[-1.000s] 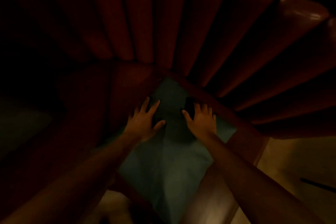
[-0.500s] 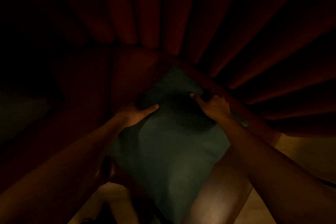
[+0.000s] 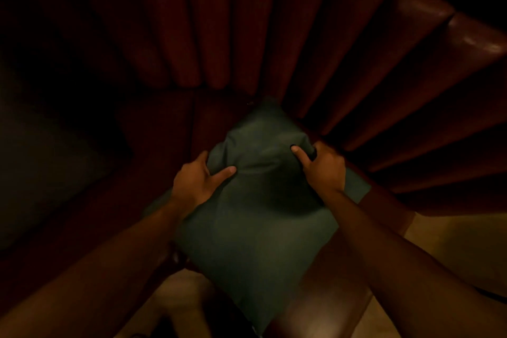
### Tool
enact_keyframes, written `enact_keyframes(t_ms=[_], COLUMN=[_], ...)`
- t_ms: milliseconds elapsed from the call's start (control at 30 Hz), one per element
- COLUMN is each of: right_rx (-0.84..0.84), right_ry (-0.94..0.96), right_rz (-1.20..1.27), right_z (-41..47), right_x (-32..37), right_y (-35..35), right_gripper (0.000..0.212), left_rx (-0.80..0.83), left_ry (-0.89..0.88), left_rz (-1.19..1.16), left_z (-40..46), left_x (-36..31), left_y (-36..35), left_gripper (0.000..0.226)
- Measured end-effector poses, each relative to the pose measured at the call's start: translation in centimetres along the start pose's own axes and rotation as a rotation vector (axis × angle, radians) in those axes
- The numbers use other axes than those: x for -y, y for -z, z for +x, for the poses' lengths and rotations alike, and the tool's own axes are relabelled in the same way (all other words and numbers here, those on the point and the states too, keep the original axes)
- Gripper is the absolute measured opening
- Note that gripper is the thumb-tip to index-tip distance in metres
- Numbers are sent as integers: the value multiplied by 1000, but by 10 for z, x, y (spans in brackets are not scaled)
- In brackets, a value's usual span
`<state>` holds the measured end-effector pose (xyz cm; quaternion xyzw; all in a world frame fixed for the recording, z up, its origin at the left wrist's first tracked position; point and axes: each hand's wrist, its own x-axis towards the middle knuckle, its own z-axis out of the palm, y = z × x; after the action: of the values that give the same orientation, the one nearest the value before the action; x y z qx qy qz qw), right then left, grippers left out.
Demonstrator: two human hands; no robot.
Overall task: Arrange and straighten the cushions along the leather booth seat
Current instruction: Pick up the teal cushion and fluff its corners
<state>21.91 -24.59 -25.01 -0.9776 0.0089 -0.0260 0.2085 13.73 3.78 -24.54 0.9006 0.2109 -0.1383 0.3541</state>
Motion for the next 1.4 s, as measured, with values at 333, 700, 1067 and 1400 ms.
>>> enact_keyframes(t_ms=[333, 700, 1067, 1400], right_rx=[-203, -314, -319, -369], right_ry=[220, 325, 469, 665], right_rz=[19, 73, 92, 94], right_z=[-21, -47, 59, 151], right_x=[155, 272, 320, 328], right_y=[73, 89, 55, 0], right_gripper=[69, 64, 60, 60], left_rx=[-209, -320, -464, -531], left_ry=[-110, -187, -202, -75], left_rz=[-153, -225, -437, -489], left_z=[-63, -83, -3, 77], left_x=[34, 86, 85, 88], left_y=[148, 252, 261, 224], left_gripper=[59, 63, 68, 62])
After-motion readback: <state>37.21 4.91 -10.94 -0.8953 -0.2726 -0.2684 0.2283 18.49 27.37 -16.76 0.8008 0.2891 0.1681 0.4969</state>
